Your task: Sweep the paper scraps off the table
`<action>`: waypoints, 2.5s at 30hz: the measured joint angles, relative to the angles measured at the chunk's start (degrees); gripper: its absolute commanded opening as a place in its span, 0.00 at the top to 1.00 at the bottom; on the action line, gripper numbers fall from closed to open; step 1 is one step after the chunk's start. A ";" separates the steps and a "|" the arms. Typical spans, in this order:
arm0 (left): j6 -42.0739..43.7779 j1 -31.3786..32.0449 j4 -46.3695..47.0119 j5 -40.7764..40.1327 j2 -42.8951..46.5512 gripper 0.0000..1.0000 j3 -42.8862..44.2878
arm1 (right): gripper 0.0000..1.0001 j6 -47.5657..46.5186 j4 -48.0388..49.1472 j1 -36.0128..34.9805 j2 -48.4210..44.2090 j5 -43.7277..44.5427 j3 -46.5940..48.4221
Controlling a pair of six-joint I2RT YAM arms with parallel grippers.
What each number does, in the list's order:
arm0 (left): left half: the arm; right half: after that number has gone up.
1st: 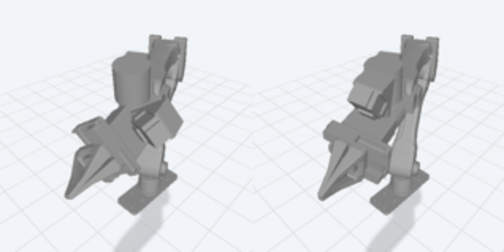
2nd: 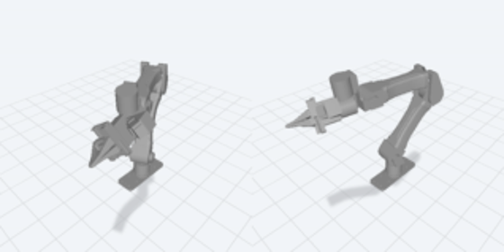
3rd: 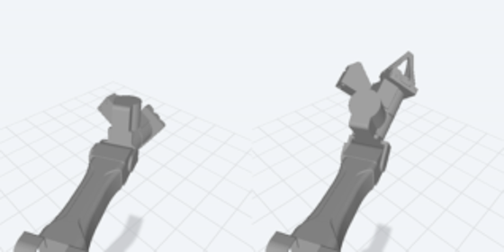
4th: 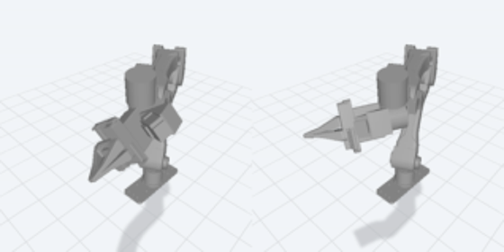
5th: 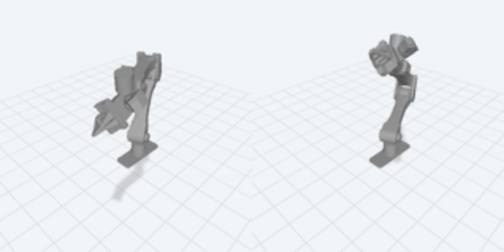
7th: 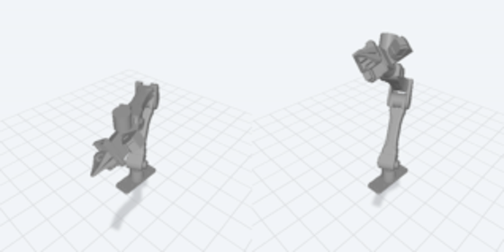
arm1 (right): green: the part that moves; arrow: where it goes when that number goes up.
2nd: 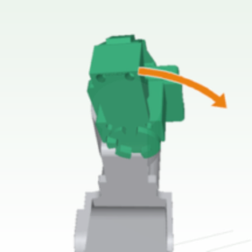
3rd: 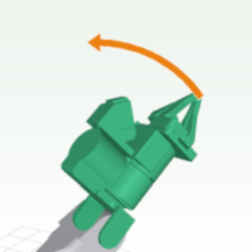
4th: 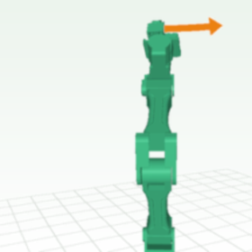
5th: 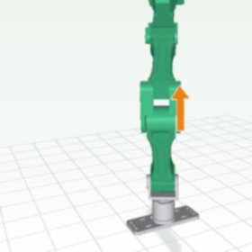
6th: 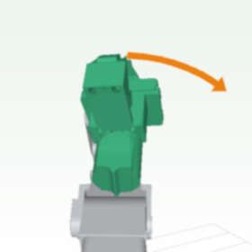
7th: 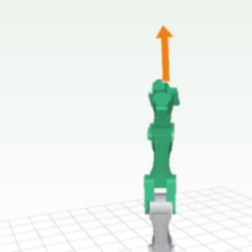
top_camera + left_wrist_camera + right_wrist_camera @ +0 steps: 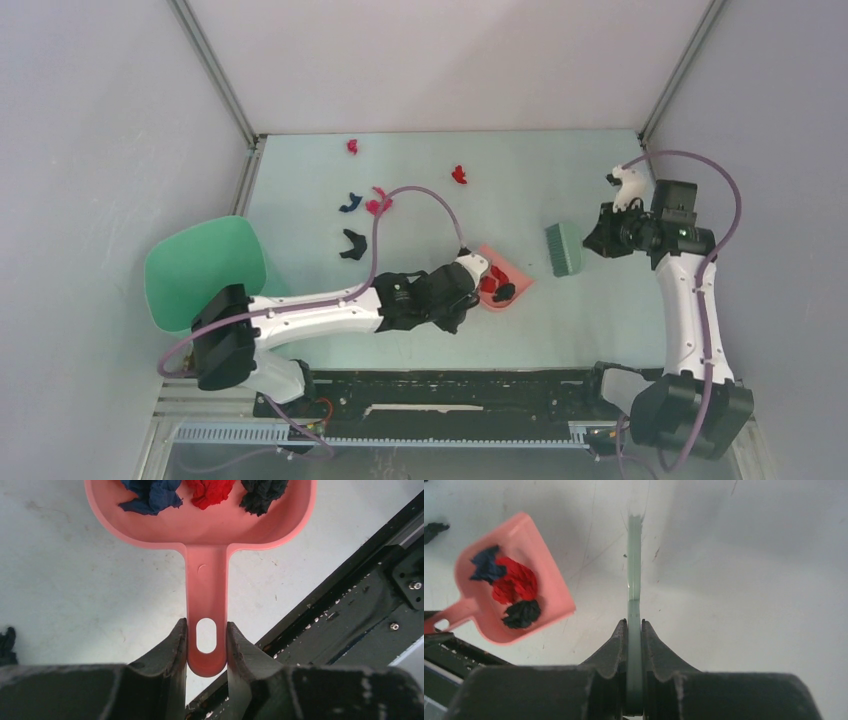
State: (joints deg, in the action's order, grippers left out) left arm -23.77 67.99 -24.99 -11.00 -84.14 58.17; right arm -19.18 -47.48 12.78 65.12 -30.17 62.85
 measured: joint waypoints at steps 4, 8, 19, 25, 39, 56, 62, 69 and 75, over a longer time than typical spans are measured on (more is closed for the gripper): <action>-1.29 0.00 -3.72 -1.95 3.56 1.00 1.51 | 1.00 1.42 1.97 0.02 -2.60 -1.68 -4.63; -2.91 0.00 -8.81 -4.28 6.67 1.00 4.46 | 1.00 2.49 5.35 0.09 -2.75 -3.37 -8.63; -10.47 0.00 -26.82 -12.85 19.43 1.00 10.86 | 1.00 3.06 8.02 0.17 -4.57 -6.21 -11.50; -15.34 0.00 -36.02 -17.59 24.79 1.00 11.87 | 1.00 2.78 8.04 0.17 -3.74 -7.13 -11.50; -27.41 0.00 -53.68 -25.97 37.68 1.00 15.58 | 1.00 1.33 8.04 -0.94 -0.76 -7.91 -11.50; -34.16 -0.02 -57.48 -33.83 43.67 1.00 16.20 | 1.00 0.07 7.96 -1.29 0.85 -7.98 -11.50; -38.10 -0.48 -57.59 -39.74 46.53 1.00 16.20 | 1.00 -0.02 7.91 -1.29 1.25 -7.96 -11.50; -42.34 -0.63 -57.59 -44.76 49.18 1.00 15.96 | 1.00 -0.11 7.89 -1.22 2.08 -7.96 -11.50; -48.11 -0.68 -57.51 -47.65 54.16 1.00 13.22 | 1.00 -0.20 7.87 -1.18 2.14 -7.96 -11.50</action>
State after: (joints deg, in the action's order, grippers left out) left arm -71.88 67.31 -82.50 -58.65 -29.98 71.40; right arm -19.38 -39.62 11.60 67.26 -38.13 51.35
